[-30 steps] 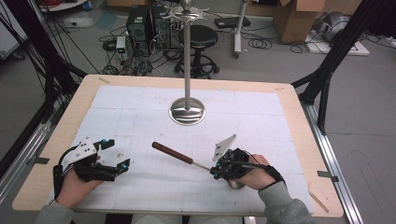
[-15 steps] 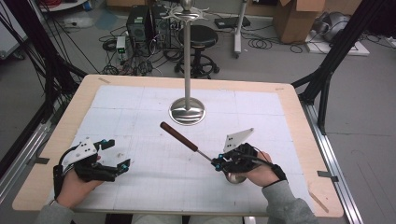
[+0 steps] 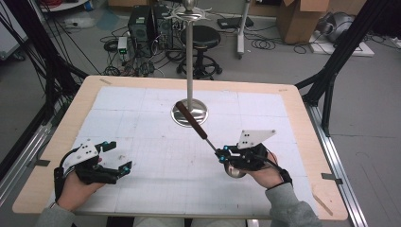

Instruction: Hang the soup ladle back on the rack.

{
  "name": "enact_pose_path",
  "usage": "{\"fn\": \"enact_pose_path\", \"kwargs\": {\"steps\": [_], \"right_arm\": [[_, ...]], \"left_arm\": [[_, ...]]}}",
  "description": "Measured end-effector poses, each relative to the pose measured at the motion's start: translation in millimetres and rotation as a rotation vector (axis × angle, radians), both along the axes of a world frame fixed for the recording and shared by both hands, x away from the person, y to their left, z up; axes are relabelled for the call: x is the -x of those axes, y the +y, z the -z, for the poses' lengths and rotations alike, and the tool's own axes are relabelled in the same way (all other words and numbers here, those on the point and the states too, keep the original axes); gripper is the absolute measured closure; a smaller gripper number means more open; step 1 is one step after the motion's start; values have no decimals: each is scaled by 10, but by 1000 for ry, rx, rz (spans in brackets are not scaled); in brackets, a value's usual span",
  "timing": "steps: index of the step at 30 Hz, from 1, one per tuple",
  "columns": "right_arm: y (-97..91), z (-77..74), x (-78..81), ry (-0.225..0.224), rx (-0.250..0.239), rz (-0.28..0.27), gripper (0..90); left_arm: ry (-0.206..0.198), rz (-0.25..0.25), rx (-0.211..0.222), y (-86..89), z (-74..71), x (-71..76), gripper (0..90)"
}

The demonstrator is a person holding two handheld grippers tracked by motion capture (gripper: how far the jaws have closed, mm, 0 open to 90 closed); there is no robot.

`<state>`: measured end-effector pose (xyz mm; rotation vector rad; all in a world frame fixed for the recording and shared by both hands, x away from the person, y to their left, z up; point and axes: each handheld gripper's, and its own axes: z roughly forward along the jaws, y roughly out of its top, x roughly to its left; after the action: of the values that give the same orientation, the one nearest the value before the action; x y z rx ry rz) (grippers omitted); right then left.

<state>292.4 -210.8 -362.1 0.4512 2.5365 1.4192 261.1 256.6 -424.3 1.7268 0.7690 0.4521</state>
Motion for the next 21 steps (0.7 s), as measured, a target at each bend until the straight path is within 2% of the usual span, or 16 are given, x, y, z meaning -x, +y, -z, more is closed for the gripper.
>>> {"fn": "enact_pose_path", "kwargs": {"steps": [1,2,5,6,9,10,13,16,21], "right_arm": [[0,0,0,0,0,0,846],[-24,-10,1,-6,-25,9,846],[-46,-20,2,-11,-47,25,846],[-68,-26,-1,-14,-70,34,846],[-92,-31,-4,-12,-88,46,846],[-116,-31,-9,-24,-106,65,846],[-142,-32,-16,-22,-124,81,846],[-199,-35,-29,-37,-173,117,846],[-245,-46,-37,-42,-215,153,846]], "left_arm": [[0,0,0,0,0,0,17],[1,1,0,0,0,0,17],[0,1,1,-1,-1,0,17],[0,1,0,0,-1,1,17],[1,0,0,-1,0,0,17],[1,1,0,-1,0,0,17],[1,0,0,-1,0,0,17],[1,0,0,-4,2,0,17],[1,2,-4,-4,4,-2,17]]}}
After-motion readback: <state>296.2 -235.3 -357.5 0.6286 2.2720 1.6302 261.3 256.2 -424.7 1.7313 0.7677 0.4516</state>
